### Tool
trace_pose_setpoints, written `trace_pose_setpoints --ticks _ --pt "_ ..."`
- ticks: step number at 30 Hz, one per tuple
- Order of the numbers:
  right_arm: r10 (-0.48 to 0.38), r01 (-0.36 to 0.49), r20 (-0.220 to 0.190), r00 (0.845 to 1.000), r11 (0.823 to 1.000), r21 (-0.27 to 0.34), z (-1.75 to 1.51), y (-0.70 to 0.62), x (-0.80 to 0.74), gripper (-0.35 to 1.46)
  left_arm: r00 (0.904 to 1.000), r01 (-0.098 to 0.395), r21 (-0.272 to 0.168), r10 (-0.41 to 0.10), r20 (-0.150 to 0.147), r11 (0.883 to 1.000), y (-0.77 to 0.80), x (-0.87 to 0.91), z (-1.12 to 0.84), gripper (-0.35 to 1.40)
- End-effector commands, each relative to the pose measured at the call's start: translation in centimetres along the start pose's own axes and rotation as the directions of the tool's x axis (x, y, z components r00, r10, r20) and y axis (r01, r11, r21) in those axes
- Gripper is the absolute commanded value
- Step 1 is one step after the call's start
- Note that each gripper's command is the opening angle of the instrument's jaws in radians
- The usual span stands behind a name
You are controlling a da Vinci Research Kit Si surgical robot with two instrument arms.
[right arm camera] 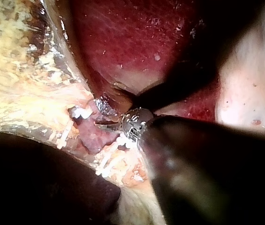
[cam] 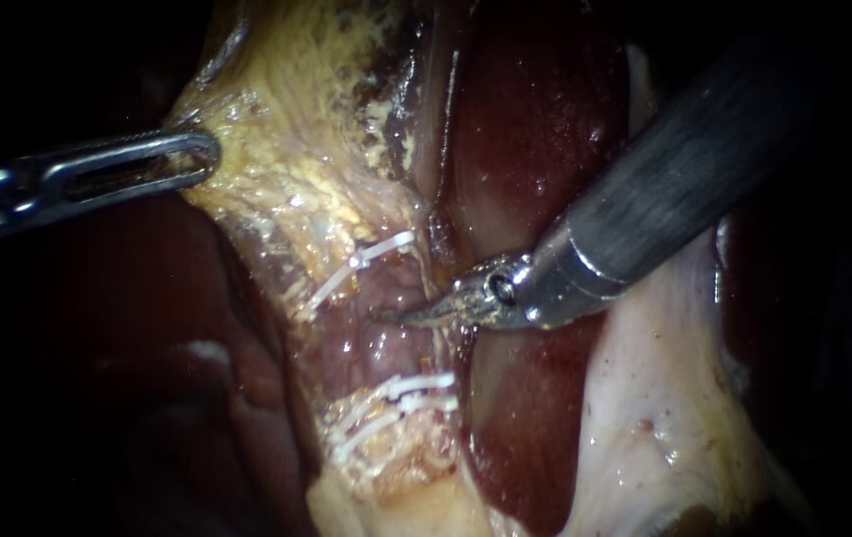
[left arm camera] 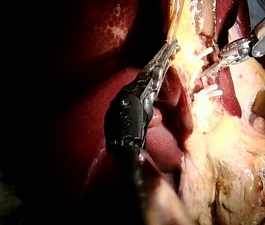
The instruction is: Go back from the cut right tube
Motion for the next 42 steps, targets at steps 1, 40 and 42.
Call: trace_pose_setpoints --ticks 1,40,42 --pt "-0.001 0.001 0.000 1.000 1.000 0.000 0.00 0.00 0.00 -0.35 1.0000 0.000 0.000 0.000 0.000 1.000 0.00 0.00 0.00 -0.35" --pt "-0.619 0.611 -0.147 0.772 0.786 -0.101 -0.39 -0.21 -0.13 1.43 1.0000 0.001 0.002 -0.001 0.002 1.000 -0.01 -0.02 -0.02 -0.35" --pt "-0.652 0.641 -0.149 0.744 0.759 -0.115 -0.55 -0.24 -0.14 1.43 1.0000 0.001 0.002 -0.001 0.002 1.000 -0.01 -0.02 -0.02 -0.35"
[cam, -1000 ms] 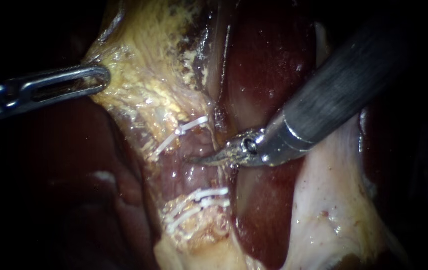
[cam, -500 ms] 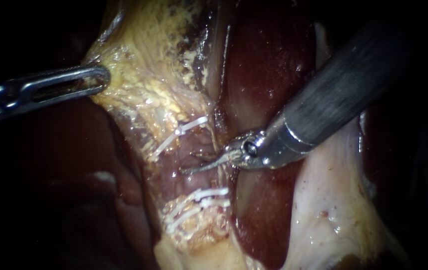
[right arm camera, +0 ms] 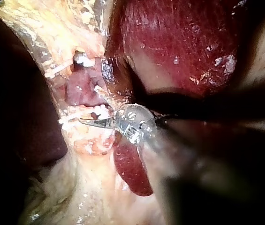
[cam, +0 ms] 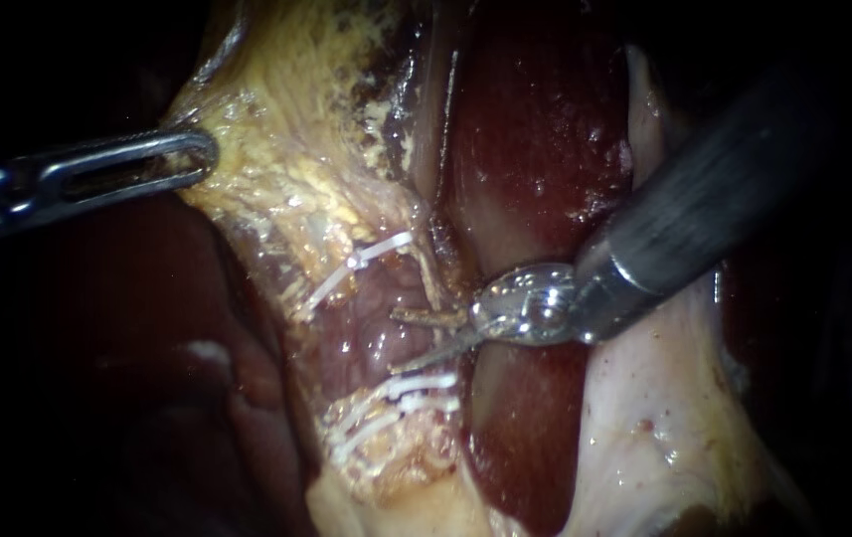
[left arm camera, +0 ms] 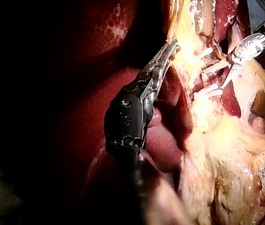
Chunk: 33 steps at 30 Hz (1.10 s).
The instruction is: Go back from the cut right tube
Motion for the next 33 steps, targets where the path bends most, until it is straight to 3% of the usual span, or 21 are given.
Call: trace_pose_setpoints --ticks 1,9,16,21,25,33 --pt "-0.011 0.011 -0.007 1.000 1.000 -0.014 -0.09 0.00 0.02 1.43 1.0000 0.000 0.000 0.000 0.000 1.000 0.00 0.00 0.00 -0.35" --pt "-0.067 0.062 -0.061 0.996 0.995 -0.079 -0.90 0.00 0.26 1.43 1.0000 0.000 -0.001 0.000 0.000 1.000 -0.01 0.00 0.00 -0.35" --pt "-0.108 0.101 -0.077 0.991 0.991 -0.089 -1.18 -0.04 0.32 1.43 1.0000 -0.001 -0.003 0.001 0.003 1.000 -0.01 0.04 0.05 -0.35" --pt "-0.126 0.120 -0.076 0.989 0.989 -0.085 -1.18 -0.05 0.32 1.43 0.9999 -0.011 0.008 0.011 0.007 1.000 -0.01 0.27 0.33 -0.35" --pt "-0.138 0.132 -0.075 0.988 0.988 -0.085 -1.18 -0.05 0.31 1.43 0.9997 -0.021 0.015 0.022 -0.015 1.000 0.07 0.43 0.64 -0.35" --pt "-0.150 0.144 -0.074 0.986 0.986 -0.085 -1.21 -0.06 0.30 1.43 0.9990 -0.024 0.034 0.026 -0.035 0.999 -0.01 0.52 1.17 -0.35"
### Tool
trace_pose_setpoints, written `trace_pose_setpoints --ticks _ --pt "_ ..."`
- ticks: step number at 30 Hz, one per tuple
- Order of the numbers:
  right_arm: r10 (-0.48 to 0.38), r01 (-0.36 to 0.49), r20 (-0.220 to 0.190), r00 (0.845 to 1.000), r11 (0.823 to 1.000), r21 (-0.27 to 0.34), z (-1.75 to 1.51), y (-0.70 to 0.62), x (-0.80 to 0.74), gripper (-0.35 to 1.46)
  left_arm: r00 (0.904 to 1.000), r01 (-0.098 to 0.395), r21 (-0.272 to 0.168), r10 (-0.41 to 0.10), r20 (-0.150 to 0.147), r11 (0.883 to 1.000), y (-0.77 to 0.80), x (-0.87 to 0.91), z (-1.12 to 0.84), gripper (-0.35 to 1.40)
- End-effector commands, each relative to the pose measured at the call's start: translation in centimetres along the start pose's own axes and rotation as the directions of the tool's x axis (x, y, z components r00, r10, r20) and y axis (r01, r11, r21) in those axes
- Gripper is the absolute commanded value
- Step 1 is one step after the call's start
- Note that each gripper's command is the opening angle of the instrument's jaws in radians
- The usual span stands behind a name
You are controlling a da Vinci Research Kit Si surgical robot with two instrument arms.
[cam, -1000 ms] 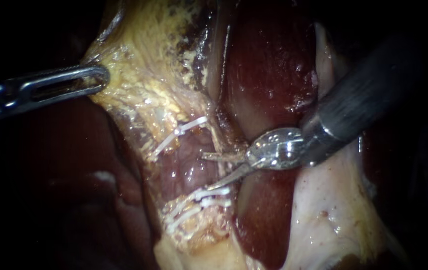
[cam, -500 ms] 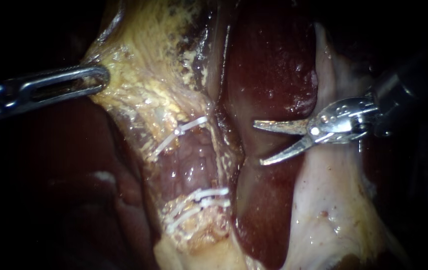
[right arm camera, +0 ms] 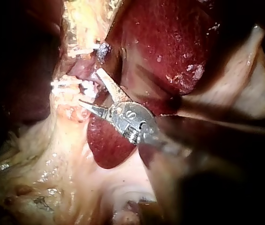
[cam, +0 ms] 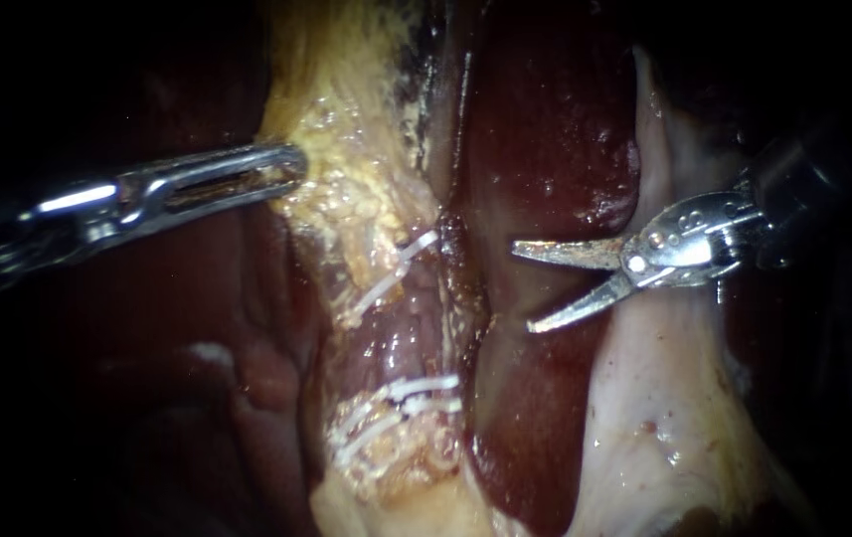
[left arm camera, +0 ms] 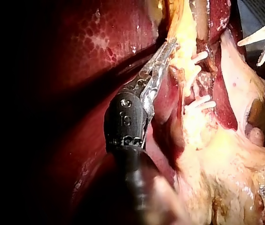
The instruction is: Go back from the cut right tube
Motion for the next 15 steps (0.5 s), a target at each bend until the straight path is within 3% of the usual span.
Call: trace_pose_setpoints --ticks 1,15 --pt "0.001 -0.001 0.000 1.000 1.000 0.000 -0.01 0.00 0.01 1.43 1.0000 0.000 0.002 0.000 -0.003 1.000 -0.02 0.00 0.03 -0.35" --pt "-0.005 0.005 -0.002 1.000 1.000 0.000 -0.03 -0.02 0.03 1.43 1.0000 0.000 0.009 0.000 -0.005 1.000 -0.06 0.00 0.11 -0.35"
